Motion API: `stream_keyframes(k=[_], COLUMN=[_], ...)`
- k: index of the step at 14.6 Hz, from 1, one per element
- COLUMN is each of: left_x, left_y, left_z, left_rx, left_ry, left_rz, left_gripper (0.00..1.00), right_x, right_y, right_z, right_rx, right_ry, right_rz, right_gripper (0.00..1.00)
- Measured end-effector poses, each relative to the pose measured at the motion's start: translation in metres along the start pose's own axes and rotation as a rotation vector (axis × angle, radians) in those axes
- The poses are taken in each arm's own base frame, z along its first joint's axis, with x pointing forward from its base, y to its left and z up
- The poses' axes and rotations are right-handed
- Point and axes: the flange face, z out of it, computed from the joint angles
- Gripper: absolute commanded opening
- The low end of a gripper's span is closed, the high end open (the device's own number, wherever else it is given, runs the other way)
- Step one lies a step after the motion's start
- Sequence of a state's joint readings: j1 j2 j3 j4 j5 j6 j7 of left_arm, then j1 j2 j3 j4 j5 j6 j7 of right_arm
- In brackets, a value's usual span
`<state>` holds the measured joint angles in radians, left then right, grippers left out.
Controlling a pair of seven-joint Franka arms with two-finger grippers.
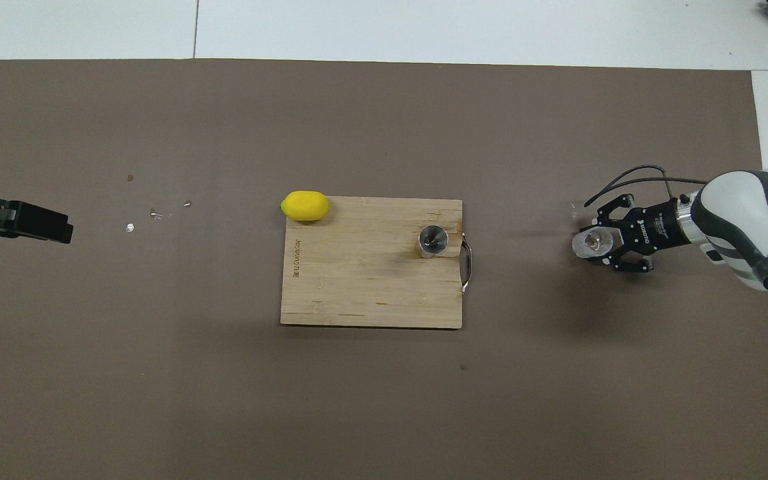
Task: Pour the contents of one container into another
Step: 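Reach the right gripper to the glass cup while the left gripper retracts, then grasp the clear glass cup with the right gripper and lift it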
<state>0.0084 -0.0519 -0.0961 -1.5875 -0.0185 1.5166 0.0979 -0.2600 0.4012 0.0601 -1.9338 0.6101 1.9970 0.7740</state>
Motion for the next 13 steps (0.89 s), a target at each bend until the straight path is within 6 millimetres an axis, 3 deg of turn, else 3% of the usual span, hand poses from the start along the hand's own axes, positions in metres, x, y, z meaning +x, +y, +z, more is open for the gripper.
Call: stream_keyframes(k=[4,8,13], left_x=[0.000,0.000,0.000], left_y=[-0.005,-0.003,-0.002], left_z=[0.003,0.004,0.004], left_rx=[-0.001,-0.001,-0.001], left_ry=[-0.007,-0.008,-0.008], left_rz=[-0.009,-0.005,-0.005], left_gripper=[1.00,1.00,1.00], right_x=[-0.001,-0.015,-0.084], right_y=[0.000,-0.004,-0.030], right_z=[-0.001,-0.019,-0.027], right_rx=[0.001,0.027,0.042], right_ry=[0.001,0.016,0.041], right_rz=[-0.028,-0.018,0.065], right_gripper=[0.00,0.00,0.00])
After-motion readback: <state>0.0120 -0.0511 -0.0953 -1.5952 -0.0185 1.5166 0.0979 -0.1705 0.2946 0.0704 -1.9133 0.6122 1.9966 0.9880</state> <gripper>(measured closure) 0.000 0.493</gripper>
